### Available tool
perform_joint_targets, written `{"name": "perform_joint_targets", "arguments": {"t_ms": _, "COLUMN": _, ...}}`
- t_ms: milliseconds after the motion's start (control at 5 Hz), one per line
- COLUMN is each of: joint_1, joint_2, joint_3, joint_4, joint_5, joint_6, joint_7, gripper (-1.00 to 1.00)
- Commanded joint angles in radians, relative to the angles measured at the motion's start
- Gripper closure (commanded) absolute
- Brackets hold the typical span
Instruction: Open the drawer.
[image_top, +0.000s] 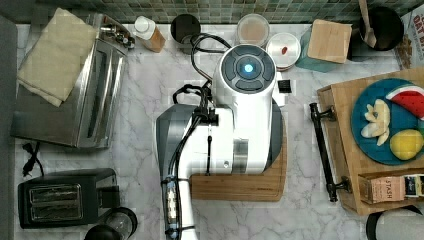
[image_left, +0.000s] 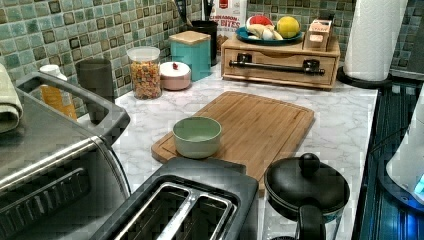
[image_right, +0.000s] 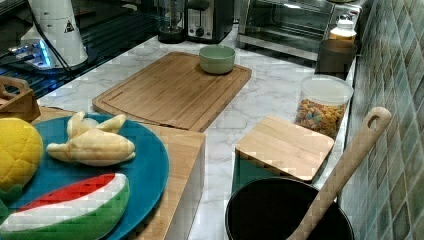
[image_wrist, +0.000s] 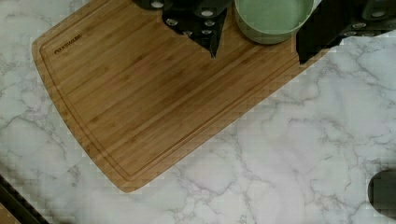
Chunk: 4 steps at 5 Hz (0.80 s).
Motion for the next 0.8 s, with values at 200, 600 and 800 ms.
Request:
{"name": "perform_joint_targets", "arguments": {"t_ms": 200, "joint_1": 0.000, "joint_2": 0.000, "joint_3": 0.000, "joint_4": 0.000, "joint_5": 0.002, "joint_6": 0.006, "joint_7": -0.001, "gripper": -1.00}}
{"name": "perform_joint_targets", "arguments": {"t_ms": 600, "joint_1": -0.052, "joint_2": -0.125, "joint_3": -0.047, "joint_4": -0.191, "joint_5": -0.007, "joint_6": 0.044, "joint_7": -0.398, "gripper": -1.00}}
{"name": "perform_joint_targets", "arguments": {"t_ms": 800, "joint_1": -0.079, "joint_2": -0.115, "joint_3": -0.083, "joint_4": -0.180, "joint_5": -0.030, "joint_6": 0.018, "joint_7": -0.610, "gripper": -1.00}}
